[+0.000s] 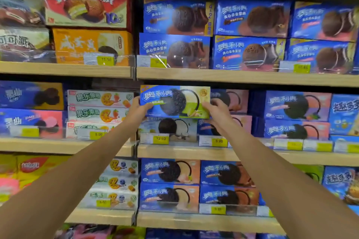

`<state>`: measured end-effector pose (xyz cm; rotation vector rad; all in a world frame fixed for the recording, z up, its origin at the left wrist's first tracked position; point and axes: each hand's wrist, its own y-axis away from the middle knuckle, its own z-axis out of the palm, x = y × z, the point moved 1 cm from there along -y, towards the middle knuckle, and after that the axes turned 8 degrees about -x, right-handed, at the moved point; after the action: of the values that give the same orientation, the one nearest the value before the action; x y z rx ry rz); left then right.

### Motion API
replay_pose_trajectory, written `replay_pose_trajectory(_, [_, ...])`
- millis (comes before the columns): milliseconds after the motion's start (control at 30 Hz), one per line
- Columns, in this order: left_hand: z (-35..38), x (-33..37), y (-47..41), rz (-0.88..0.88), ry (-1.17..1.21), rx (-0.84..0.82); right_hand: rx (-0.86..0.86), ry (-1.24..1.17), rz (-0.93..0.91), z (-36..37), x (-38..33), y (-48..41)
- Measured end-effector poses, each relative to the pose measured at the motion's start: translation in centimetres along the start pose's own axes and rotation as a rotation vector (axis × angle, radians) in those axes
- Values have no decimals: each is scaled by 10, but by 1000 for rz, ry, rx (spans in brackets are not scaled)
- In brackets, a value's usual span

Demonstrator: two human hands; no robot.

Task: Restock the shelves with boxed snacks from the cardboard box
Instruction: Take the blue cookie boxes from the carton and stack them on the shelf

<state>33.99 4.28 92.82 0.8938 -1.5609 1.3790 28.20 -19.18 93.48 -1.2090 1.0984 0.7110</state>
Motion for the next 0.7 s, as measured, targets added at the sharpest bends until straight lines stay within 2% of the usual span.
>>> replay_pose_trajectory(100, [-10,-1,-18,34,-114,27,42,141,-118,14,-5,-21])
replay_pose_trajectory(200, [-14,-5,-28,69,-248,54,55,310,-139,24,-5,-38])
replay_pose_trajectory(367, [-19,-18,-42,173,-442,183,53,324,-132,30,6,-49])
replay_pose_trajectory(533, [-17,-30,-61,115,-629,215,80,377,-67,27,20,-49])
replay_pose_trajectory(700, [-13,-31,-54,152,-607,232,49,461,-34,24,20,-48])
